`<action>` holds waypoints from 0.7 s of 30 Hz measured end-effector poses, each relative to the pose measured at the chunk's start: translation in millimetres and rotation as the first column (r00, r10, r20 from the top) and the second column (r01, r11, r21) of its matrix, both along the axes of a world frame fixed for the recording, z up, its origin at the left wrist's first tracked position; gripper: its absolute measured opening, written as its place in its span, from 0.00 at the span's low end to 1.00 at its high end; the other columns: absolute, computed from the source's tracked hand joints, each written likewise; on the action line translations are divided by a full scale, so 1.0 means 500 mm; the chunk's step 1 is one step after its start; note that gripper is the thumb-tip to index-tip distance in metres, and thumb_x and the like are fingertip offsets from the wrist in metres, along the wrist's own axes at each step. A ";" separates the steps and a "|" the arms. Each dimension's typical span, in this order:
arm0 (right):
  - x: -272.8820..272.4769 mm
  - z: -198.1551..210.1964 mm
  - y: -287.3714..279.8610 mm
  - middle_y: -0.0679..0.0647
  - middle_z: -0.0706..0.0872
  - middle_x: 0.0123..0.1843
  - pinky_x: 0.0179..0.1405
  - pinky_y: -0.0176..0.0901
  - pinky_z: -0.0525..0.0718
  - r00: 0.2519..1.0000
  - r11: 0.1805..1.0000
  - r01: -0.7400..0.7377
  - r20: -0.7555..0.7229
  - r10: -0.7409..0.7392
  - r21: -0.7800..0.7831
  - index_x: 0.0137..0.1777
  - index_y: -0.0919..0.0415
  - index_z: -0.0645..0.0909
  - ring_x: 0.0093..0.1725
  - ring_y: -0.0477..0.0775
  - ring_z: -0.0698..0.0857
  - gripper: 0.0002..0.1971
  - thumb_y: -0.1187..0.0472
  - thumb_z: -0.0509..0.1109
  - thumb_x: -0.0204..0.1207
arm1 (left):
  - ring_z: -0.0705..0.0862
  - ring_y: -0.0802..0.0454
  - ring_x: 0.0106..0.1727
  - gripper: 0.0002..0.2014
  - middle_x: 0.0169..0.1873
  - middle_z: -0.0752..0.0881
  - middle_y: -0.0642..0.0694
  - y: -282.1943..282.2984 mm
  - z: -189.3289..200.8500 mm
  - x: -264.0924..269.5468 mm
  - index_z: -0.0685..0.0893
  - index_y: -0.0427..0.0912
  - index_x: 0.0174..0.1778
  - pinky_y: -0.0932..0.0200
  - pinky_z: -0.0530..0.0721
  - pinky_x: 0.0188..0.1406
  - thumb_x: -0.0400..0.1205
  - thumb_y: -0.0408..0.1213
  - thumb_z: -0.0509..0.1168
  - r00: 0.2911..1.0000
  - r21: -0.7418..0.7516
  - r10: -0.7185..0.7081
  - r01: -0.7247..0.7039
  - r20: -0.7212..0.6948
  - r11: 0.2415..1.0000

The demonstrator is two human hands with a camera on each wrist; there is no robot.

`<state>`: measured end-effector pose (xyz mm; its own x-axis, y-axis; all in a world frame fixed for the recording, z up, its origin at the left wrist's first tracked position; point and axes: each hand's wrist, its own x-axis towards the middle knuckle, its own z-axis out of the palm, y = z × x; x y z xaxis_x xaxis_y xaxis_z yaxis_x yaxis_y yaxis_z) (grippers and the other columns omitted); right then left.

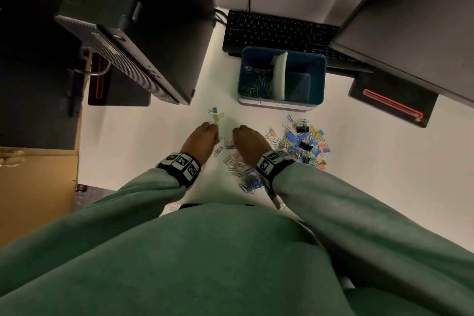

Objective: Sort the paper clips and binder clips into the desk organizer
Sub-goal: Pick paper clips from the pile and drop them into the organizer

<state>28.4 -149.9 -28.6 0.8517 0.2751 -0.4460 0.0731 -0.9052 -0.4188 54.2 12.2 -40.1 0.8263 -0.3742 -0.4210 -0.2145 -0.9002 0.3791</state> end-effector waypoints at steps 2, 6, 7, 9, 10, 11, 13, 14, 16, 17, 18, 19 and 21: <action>0.005 -0.004 -0.023 0.63 0.83 0.54 0.50 0.48 0.79 0.996 0.996 0.076 -0.043 -0.074 0.052 0.55 0.67 0.80 0.53 0.64 0.84 0.09 0.70 0.65 0.76 | 0.81 0.36 0.48 0.05 0.48 0.80 0.34 -0.005 -0.005 -0.002 0.80 0.33 0.47 0.47 0.79 0.50 0.81 0.31 0.64 1.000 -0.003 -0.002 0.002 0.010 1.000; 0.003 0.002 -0.080 0.58 0.89 0.49 0.50 0.43 0.83 0.945 0.926 0.323 -0.113 -0.306 0.194 0.51 0.65 0.86 0.47 0.55 0.86 0.09 0.70 0.68 0.73 | 0.82 0.34 0.48 0.04 0.47 0.81 0.32 -0.017 -0.004 -0.007 0.80 0.32 0.47 0.44 0.79 0.50 0.79 0.28 0.62 0.997 0.016 -0.078 0.078 -0.008 0.997; 0.002 0.014 -0.093 0.57 0.90 0.47 0.48 0.40 0.84 0.928 0.902 0.370 -0.121 -0.351 0.224 0.50 0.64 0.87 0.44 0.51 0.85 0.08 0.70 0.70 0.74 | 0.82 0.35 0.48 0.03 0.46 0.82 0.33 -0.021 0.002 -0.008 0.79 0.33 0.46 0.45 0.79 0.50 0.79 0.28 0.62 0.997 0.004 -0.072 0.072 -0.031 0.997; 0.000 0.051 -0.118 0.53 0.90 0.42 0.43 0.35 0.86 0.891 0.829 0.452 -0.128 -0.435 0.329 0.50 0.63 0.87 0.37 0.47 0.86 0.06 0.68 0.73 0.75 | 0.83 0.38 0.48 0.03 0.46 0.84 0.36 -0.030 0.028 -0.006 0.80 0.35 0.46 0.50 0.80 0.49 0.81 0.31 0.63 0.996 -0.056 0.003 -0.008 -0.090 0.998; 0.003 0.077 -0.129 0.52 0.90 0.40 0.42 0.33 0.87 0.872 0.779 0.483 -0.133 -0.472 0.400 0.50 0.62 0.87 0.35 0.46 0.87 0.05 0.67 0.74 0.75 | 0.83 0.41 0.47 0.04 0.45 0.85 0.38 -0.036 0.047 -0.002 0.80 0.35 0.46 0.52 0.81 0.49 0.81 0.33 0.64 0.992 -0.099 0.042 -0.054 -0.117 0.994; 0.010 0.105 -0.140 0.51 0.90 0.40 0.41 0.29 0.86 0.854 0.730 0.500 -0.125 -0.505 0.466 0.51 0.62 0.86 0.36 0.44 0.88 0.05 0.66 0.74 0.76 | 0.84 0.45 0.46 0.05 0.44 0.86 0.41 -0.045 0.073 0.006 0.81 0.36 0.47 0.54 0.82 0.48 0.82 0.35 0.65 0.987 -0.158 0.078 -0.100 -0.141 0.982; 0.043 0.152 -0.156 0.49 0.89 0.41 0.42 0.26 0.85 0.814 0.657 0.506 -0.056 -0.578 0.559 0.52 0.61 0.85 0.38 0.42 0.88 0.05 0.65 0.72 0.78 | 0.83 0.53 0.44 0.06 0.43 0.86 0.47 -0.075 0.133 0.032 0.81 0.39 0.49 0.61 0.81 0.45 0.82 0.38 0.66 0.980 -0.293 0.129 -0.169 -0.150 0.941; 0.068 0.168 -0.160 0.50 0.89 0.43 0.42 0.25 0.84 0.783 0.631 0.508 -0.010 -0.621 0.586 0.53 0.61 0.85 0.39 0.42 0.88 0.06 0.65 0.72 0.78 | 0.83 0.56 0.44 0.05 0.43 0.85 0.50 -0.095 0.160 0.051 0.81 0.41 0.49 0.66 0.79 0.43 0.82 0.39 0.66 0.979 -0.346 0.154 -0.193 -0.137 0.918; 0.123 0.188 -0.161 0.52 0.90 0.46 0.40 0.21 0.81 0.744 0.632 0.504 0.076 -0.663 0.588 0.53 0.62 0.86 0.39 0.42 0.87 0.06 0.66 0.72 0.78 | 0.82 0.59 0.43 0.04 0.42 0.85 0.52 -0.141 0.197 0.099 0.81 0.44 0.49 0.68 0.78 0.41 0.82 0.39 0.67 0.973 -0.414 0.213 -0.232 -0.093 0.880; 0.149 0.192 -0.159 0.53 0.90 0.47 0.37 0.18 0.79 0.756 0.674 0.496 0.111 -0.646 0.548 0.54 0.62 0.86 0.39 0.42 0.86 0.07 0.66 0.71 0.78 | 0.84 0.57 0.43 0.05 0.43 0.86 0.51 -0.162 0.207 0.124 0.82 0.43 0.49 0.65 0.81 0.42 0.81 0.39 0.67 0.967 -0.431 0.243 -0.252 -0.076 0.867; 0.167 0.189 -0.156 0.53 0.89 0.47 0.35 0.17 0.76 0.786 0.740 0.483 0.142 -0.602 0.468 0.55 0.62 0.86 0.39 0.43 0.84 0.07 0.65 0.69 0.80 | 0.85 0.55 0.44 0.05 0.43 0.87 0.49 -0.178 0.212 0.145 0.83 0.42 0.49 0.60 0.84 0.45 0.81 0.39 0.68 0.961 -0.432 0.268 -0.272 -0.070 0.860; 0.178 0.182 -0.154 0.53 0.89 0.48 0.34 0.18 0.73 0.820 0.806 0.456 0.174 -0.545 0.377 0.55 0.62 0.86 0.39 0.44 0.83 0.08 0.64 0.67 0.81 | 0.86 0.53 0.46 0.06 0.45 0.88 0.47 -0.188 0.214 0.161 0.84 0.42 0.51 0.57 0.85 0.49 0.81 0.38 0.68 0.958 -0.413 0.276 -0.282 -0.074 0.866; 0.175 0.161 -0.152 0.56 0.89 0.49 0.41 0.27 0.75 0.875 0.891 0.372 0.224 -0.430 0.259 0.54 0.62 0.86 0.42 0.48 0.84 0.09 0.63 0.65 0.82 | 0.85 0.52 0.50 0.08 0.49 0.88 0.47 -0.183 0.210 0.171 0.84 0.41 0.55 0.60 0.82 0.51 0.81 0.35 0.67 0.963 -0.371 0.260 -0.266 -0.066 0.890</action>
